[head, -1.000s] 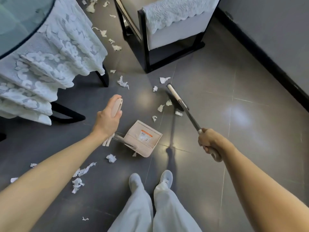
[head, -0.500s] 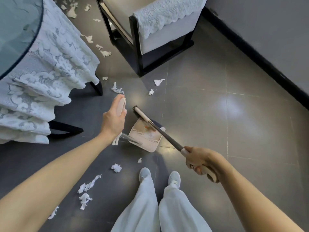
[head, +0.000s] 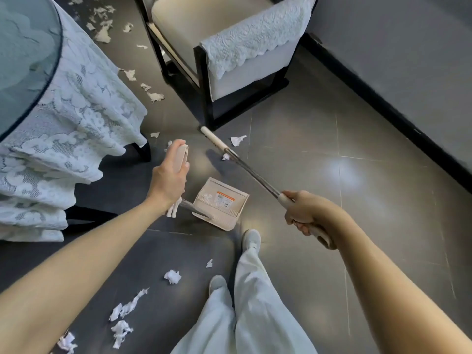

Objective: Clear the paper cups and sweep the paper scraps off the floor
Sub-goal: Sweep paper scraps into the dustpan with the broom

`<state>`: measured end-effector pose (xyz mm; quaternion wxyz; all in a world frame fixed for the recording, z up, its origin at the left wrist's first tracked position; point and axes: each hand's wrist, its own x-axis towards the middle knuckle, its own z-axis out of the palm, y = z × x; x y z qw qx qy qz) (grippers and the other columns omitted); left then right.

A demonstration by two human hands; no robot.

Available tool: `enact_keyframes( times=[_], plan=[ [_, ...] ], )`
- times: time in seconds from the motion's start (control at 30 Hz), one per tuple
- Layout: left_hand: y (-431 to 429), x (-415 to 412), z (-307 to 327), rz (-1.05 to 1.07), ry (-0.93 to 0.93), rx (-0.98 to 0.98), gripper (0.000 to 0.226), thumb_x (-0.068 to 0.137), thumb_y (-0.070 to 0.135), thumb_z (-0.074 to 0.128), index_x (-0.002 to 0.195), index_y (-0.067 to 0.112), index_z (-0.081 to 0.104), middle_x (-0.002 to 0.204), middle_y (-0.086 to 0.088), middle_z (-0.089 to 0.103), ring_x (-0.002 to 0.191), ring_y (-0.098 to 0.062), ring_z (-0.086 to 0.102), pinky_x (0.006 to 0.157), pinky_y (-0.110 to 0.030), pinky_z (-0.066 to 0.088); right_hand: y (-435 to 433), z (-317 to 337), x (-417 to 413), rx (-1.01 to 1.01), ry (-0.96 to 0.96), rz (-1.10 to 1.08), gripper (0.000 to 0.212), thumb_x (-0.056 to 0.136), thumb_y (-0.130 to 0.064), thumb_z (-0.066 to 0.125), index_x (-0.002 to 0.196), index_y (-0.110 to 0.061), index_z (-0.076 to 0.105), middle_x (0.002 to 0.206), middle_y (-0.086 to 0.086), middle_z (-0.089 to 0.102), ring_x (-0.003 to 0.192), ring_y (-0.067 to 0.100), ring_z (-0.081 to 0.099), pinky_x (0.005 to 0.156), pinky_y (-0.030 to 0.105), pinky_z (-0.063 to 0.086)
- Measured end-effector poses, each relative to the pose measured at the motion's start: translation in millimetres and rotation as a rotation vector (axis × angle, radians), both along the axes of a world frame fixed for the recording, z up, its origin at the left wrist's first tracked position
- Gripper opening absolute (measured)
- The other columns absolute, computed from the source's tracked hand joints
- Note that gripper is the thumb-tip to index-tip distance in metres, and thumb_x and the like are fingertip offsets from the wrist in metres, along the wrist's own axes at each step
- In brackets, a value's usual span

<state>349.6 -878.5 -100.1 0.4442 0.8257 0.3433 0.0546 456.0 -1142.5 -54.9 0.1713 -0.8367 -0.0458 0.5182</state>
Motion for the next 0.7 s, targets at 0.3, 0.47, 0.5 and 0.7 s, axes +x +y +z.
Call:
enact_keyframes(
  times=[0.3,0.47,0.5,0.7],
  plan=[
    [22,64,-6,0.100,0.057,0.033,0.042,0.098,0.014,0.044,0.133,0.037,0.040,0.080,-0.007,0.056,0.057,-0.022,0.051,0.042,-0.016,0.041,45,-59,119,-0.093,-0.162,0.129,0.046,0.084,0.001,0.038,0.127,-0.012,0.047,0.077,0.013,0.058,0.068,0.028,0.053,0.048,0.026,0.042],
    [48,111,-10,0.159,0.028,0.116,0.045,0.097,0.011,0.047,0.138,0.029,0.042,0.094,-0.008,0.057,0.075,-0.029,0.055,0.074,-0.038,0.053,70,-87,146,-0.116,-0.039,0.286,0.047,0.082,0.002,0.040,0.128,-0.006,0.045,0.070,0.010,0.061,0.062,0.027,0.058,0.058,0.032,0.049],
    [52,112,-12,0.175,0.027,0.119,0.045,0.096,0.010,0.048,0.138,0.027,0.042,0.100,-0.011,0.059,0.082,-0.032,0.057,0.079,-0.041,0.053,72,-86,145,-0.124,-0.012,0.328,0.047,0.082,0.001,0.040,0.129,-0.008,0.043,0.070,0.009,0.061,0.061,0.026,0.058,0.059,0.031,0.049],
    [55,99,-21,0.222,0.070,0.090,0.044,0.097,0.015,0.049,0.136,0.034,0.041,0.116,-0.014,0.064,0.092,-0.039,0.062,0.080,-0.040,0.051,67,-49,145,-0.104,0.289,0.349,0.044,0.084,0.000,0.047,0.126,-0.013,0.048,0.068,0.010,0.050,0.052,0.020,0.044,0.049,0.029,0.039]
  ],
)
